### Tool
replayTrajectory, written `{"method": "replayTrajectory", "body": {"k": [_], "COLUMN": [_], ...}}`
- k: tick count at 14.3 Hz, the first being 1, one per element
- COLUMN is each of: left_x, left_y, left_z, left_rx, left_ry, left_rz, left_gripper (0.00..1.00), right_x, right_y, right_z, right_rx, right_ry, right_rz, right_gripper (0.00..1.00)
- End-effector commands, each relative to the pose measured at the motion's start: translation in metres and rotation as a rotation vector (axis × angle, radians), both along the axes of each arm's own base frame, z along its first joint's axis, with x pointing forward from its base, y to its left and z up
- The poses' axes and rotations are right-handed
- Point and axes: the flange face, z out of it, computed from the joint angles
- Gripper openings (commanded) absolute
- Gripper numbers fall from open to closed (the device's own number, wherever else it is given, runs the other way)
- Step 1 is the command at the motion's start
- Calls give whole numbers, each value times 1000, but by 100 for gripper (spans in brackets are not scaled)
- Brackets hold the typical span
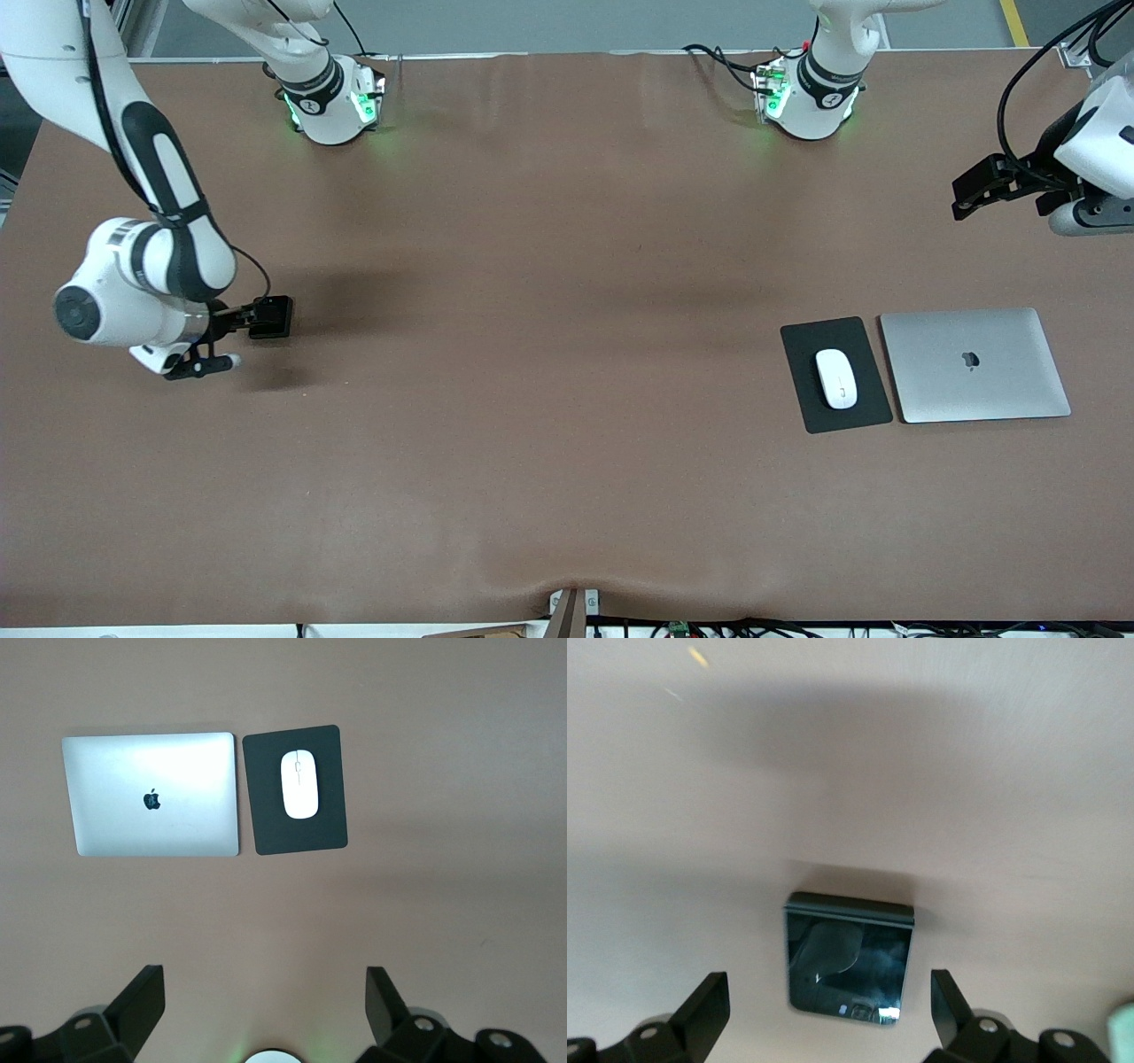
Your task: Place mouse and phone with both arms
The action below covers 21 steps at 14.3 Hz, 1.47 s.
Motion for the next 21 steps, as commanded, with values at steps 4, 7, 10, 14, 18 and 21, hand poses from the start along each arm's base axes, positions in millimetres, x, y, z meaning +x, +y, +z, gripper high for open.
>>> {"method": "replayTrajectory", "body": {"k": [4, 7, 10, 14, 18, 21], "left_x": [-10, -10, -10, -10, -10, -10], "left_y": [2, 2, 2, 2, 2, 2], "left_z": [5, 5, 5, 5, 5, 5], "left_rx": [-21, -21, -21, -21, -21, -21], "left_ry": [-2, -4, -2, -4, -4, -4], "left_rz": [-15, -15, -15, -15, -15, -17], "left_gripper": [100, 100, 100, 100, 100, 100], "right_x": [51, 77, 88, 94, 87, 69], "right_y": [-3, 4, -5, -19, -16, -8], "right_z": [98, 159, 196, 267, 314, 358], "right_rx": [-35, -46, -71, -90, -95, -96], "right_ry": [-34, -32, -63, -142, -182, -237], "right_rz": [72, 89, 84, 64, 57, 60], "right_gripper": [100, 100, 100, 100, 100, 100]}}
